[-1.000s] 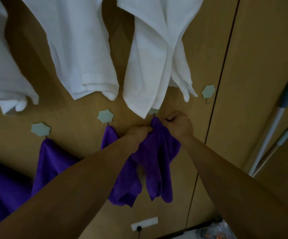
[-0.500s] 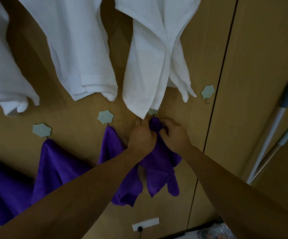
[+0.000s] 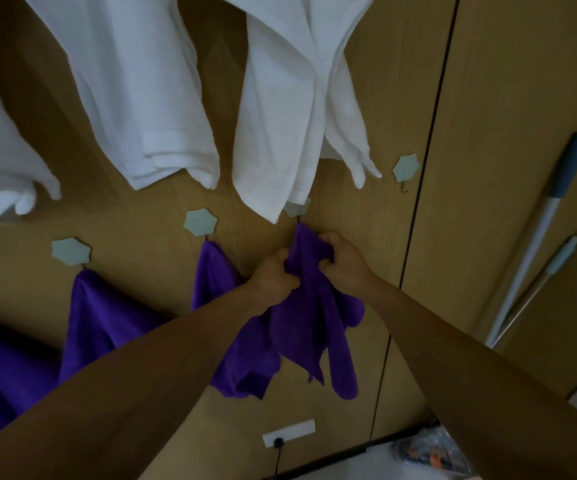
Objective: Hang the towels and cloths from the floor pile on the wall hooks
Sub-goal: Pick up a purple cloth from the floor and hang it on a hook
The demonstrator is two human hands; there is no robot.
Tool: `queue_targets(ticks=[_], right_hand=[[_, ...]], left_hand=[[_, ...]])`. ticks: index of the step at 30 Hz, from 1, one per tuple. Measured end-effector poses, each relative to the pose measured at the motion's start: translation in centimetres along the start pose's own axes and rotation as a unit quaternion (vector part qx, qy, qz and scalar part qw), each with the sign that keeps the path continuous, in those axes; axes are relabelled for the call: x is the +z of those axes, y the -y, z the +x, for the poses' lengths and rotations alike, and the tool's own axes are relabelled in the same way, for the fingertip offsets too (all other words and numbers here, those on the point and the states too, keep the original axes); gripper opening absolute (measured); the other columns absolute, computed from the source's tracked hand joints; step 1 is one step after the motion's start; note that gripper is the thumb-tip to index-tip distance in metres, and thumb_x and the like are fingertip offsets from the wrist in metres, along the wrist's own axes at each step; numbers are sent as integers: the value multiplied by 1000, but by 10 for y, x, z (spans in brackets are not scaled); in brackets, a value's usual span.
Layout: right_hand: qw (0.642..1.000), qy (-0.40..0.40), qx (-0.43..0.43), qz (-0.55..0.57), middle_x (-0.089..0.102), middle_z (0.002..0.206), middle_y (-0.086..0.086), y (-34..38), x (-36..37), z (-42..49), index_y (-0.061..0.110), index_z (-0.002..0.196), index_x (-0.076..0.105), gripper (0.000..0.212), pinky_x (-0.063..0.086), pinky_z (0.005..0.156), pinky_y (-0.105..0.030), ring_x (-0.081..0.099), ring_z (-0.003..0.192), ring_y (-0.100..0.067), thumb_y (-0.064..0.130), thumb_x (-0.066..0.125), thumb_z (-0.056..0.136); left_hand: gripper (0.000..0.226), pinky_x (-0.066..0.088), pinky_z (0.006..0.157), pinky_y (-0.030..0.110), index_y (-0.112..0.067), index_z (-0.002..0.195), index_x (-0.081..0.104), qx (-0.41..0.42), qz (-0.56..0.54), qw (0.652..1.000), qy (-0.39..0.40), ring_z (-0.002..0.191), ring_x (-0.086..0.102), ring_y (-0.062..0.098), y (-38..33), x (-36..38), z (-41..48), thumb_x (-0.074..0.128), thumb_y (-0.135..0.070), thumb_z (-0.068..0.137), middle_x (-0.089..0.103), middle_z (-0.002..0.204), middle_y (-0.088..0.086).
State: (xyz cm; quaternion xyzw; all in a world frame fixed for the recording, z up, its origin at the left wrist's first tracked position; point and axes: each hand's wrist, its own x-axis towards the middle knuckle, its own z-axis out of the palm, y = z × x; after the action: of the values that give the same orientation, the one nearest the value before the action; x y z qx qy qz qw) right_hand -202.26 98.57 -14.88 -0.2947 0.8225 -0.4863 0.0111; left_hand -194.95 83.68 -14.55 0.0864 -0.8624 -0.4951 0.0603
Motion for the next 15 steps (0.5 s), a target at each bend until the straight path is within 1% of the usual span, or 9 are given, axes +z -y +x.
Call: queue_targets(ticks=[2,3,6,7,9,11,13,15], right_hand=[[1000,18,12,-19,63,104,-7,-1,5,0,4,119,53,33,48,83,-29,59,92,-19,-2,49,87],[999,20,18,-36,63,103,-10,-1,8,2,3,116,54,29,49,83,-32,60,92,-22,0,49,87],[996,11,56,-75,64,95,-12,-2,13,8,4,102,55,15,49,78,-36,61,88,-26,5,51,87],[994,13,71,-85,65,96,-12,-2,13,9,3,102,56,16,50,78,-38,62,88,-27,6,51,87],[990,30,95,-96,66,102,-15,-2,14,9,2,108,58,23,52,84,-42,63,94,-29,6,52,86],[989,36,111,-95,65,107,-15,-2,15,5,4,115,56,31,50,89,-45,62,98,-30,7,53,85],[989,19,121,-88,64,112,-14,-1,12,-1,5,120,54,38,49,91,-46,61,102,-30,10,54,83],[988,-5,130,-86,62,118,-15,-1,7,-10,5,124,53,45,49,92,-47,60,107,-33,11,57,79]], left_hand=[[24,50,69,20,-2,107,60,-7,79,997,-7,87,58,20,5,-3,0,48,8,88,63,92,8],[21,48,69,21,0,105,60,-7,108,994,-18,87,57,21,5,-2,0,46,7,90,62,92,10],[21,48,82,29,5,109,59,-5,148,989,-13,93,57,25,-1,7,3,44,0,95,63,107,21],[22,48,85,31,4,111,58,-2,157,988,-11,96,59,28,-3,9,3,45,-3,95,63,109,21],[22,48,84,30,2,112,57,-1,149,989,-19,100,60,29,-5,12,3,49,-6,94,64,108,18],[23,49,81,30,1,112,57,-9,137,990,-30,98,61,28,-5,13,2,55,-7,91,65,106,17],[28,50,79,31,0,112,56,-9,145,989,-38,96,62,27,-5,14,0,61,-12,88,65,104,16],[37,50,77,32,0,114,55,-1,153,987,-57,96,63,26,-8,14,-4,66,-18,84,65,105,14]])
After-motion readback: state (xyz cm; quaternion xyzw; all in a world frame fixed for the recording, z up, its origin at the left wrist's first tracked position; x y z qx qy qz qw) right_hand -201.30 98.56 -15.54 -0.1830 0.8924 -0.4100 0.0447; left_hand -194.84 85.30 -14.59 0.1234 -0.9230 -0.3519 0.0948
